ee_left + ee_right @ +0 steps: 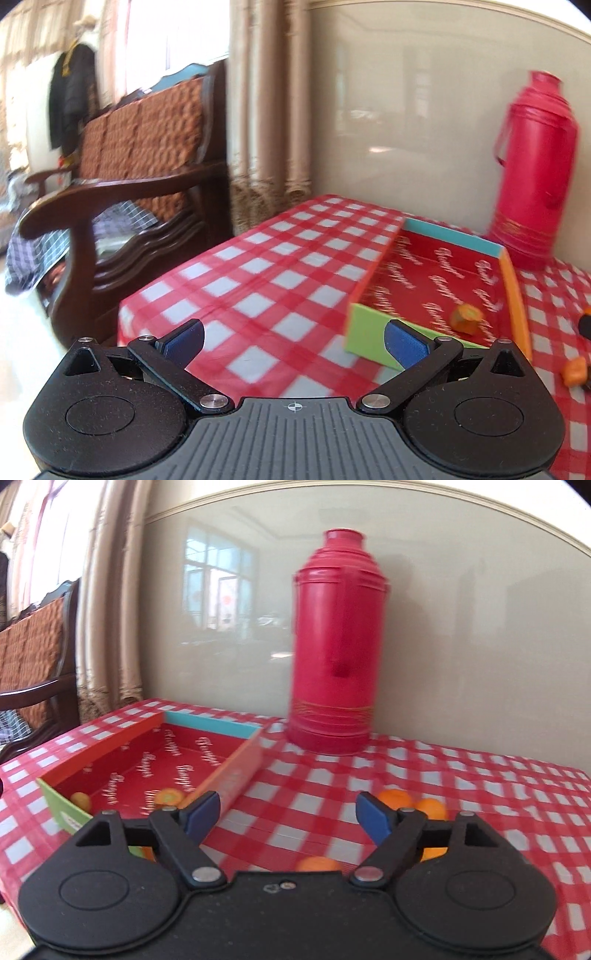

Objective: Organize fruits
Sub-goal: 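Drop the orange piece into the box by opening the right gripper, then grasp another orange carrot-like piece with the left gripper, then carry the orange piece into the box and release it with the left gripper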

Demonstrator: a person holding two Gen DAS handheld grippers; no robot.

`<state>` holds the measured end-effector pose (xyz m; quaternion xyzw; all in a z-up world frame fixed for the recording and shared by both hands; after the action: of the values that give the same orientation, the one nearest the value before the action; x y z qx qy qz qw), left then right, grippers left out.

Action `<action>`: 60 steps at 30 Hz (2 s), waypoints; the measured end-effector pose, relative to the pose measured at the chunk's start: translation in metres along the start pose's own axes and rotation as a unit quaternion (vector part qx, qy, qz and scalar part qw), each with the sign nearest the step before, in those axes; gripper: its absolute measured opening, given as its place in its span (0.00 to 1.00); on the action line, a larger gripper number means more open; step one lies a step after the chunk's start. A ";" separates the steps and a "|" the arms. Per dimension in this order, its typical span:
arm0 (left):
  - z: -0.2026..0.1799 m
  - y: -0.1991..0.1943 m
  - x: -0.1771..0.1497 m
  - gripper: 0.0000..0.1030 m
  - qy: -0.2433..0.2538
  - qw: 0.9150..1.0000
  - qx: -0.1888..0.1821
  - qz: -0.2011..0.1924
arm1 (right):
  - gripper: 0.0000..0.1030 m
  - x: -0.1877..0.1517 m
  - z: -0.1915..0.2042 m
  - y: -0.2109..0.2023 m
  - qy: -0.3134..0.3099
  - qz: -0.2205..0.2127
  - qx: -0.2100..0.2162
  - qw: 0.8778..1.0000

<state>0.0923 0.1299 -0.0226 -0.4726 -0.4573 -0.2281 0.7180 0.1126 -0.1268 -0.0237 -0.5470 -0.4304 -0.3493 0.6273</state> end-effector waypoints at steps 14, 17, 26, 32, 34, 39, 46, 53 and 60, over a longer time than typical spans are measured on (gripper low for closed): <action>-0.141 -0.067 -0.020 1.00 0.146 0.979 -0.131 -0.063 | 0.77 -0.036 -0.130 -0.075 0.126 -0.043 -0.181 0.974; -0.164 -0.076 -0.028 0.99 0.175 0.971 -0.152 -0.067 | 0.77 -0.042 -0.144 -0.087 0.137 -0.046 -0.194 0.970; -0.219 -0.071 -0.033 0.77 0.222 0.953 -0.200 -0.039 | 0.77 -0.055 -0.171 -0.121 0.153 -0.065 -0.253 0.953; -0.238 -0.058 -0.038 0.68 0.221 0.950 -0.221 -0.005 | 0.77 -0.063 -0.188 -0.137 0.170 -0.076 -0.280 0.942; -0.245 -0.054 -0.039 0.68 0.218 0.949 -0.229 0.005 | 0.77 -0.065 -0.190 -0.139 0.173 -0.077 -0.275 0.943; -0.258 -0.046 -0.039 0.37 0.217 0.946 -0.239 0.024 | 0.77 -0.063 -0.188 -0.140 0.177 -0.078 -0.265 0.945; -0.259 -0.041 -0.044 0.31 0.212 0.947 -0.238 0.043 | 0.77 -0.061 -0.185 -0.136 0.177 -0.080 -0.255 0.947; -0.247 -0.054 -0.033 0.31 0.202 0.958 -0.203 -0.027 | 0.77 -0.059 -0.182 -0.132 0.174 -0.078 -0.246 0.950; -0.217 -0.058 -0.013 0.31 0.172 0.972 -0.135 -0.090 | 0.77 -0.058 -0.178 -0.128 0.166 -0.074 -0.243 0.953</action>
<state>0.1373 -0.0897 -0.0360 -0.4758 -0.3326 -0.4297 0.6917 0.0022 -0.3241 -0.0333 -0.5839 -0.2618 -0.5743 0.5106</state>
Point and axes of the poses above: each gripper's, at about its wrist camera, not at the fingertips, and y roughly the way its jaws point, z to its left, x to its top, the point moved 3 cm from there along y, roughly the way its jaws point, and after that the axes turned 12 degrees about x, right-handed, at the moved point
